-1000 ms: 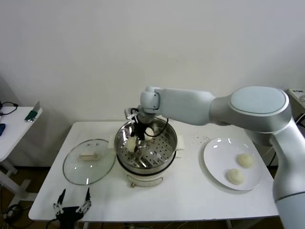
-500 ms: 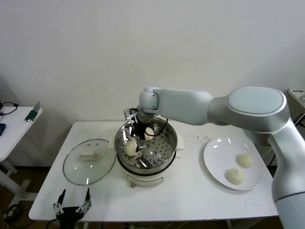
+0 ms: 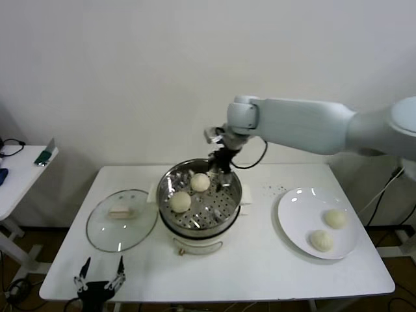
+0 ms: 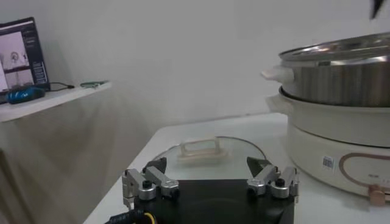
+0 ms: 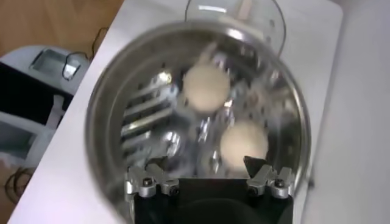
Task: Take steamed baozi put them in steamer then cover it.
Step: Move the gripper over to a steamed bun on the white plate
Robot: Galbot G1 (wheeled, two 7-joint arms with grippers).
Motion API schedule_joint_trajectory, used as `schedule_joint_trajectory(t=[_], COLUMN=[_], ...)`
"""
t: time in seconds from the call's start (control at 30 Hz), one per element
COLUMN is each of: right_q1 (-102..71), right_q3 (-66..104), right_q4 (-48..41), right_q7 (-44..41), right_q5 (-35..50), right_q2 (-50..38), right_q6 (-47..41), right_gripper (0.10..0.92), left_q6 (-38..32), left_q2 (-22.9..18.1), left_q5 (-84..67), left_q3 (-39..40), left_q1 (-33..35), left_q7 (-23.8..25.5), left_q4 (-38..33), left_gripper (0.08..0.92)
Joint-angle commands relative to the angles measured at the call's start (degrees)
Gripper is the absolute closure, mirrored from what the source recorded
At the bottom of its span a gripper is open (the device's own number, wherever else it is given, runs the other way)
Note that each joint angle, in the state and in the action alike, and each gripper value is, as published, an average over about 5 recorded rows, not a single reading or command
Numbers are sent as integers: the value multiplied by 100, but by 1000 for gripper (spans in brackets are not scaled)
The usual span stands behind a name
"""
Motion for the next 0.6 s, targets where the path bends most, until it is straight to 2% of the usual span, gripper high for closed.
schedule_joint_trajectory(t=[0.03,0.3,0.6], right_q1=[-69,-1264,-3105], right_q3=[-27,485,1894], right_q4=[962,860,355], right_q7=[-150,-366,-501], right_q5=[-1084,-2503,-3617], right_q2=[-2319,-3309,-3667], right_q6=[78,333,589], right_gripper=[203,203,203], left_q6=[69,135,155], left_q2=[4,-32,-159], left_q5=[29,101,302], left_q3=[-11,-72,-28], left_q1=[22,2,-65], left_q7=[28,29,7], left_q4=[-70,-107,-52], left_gripper=[177,177,177])
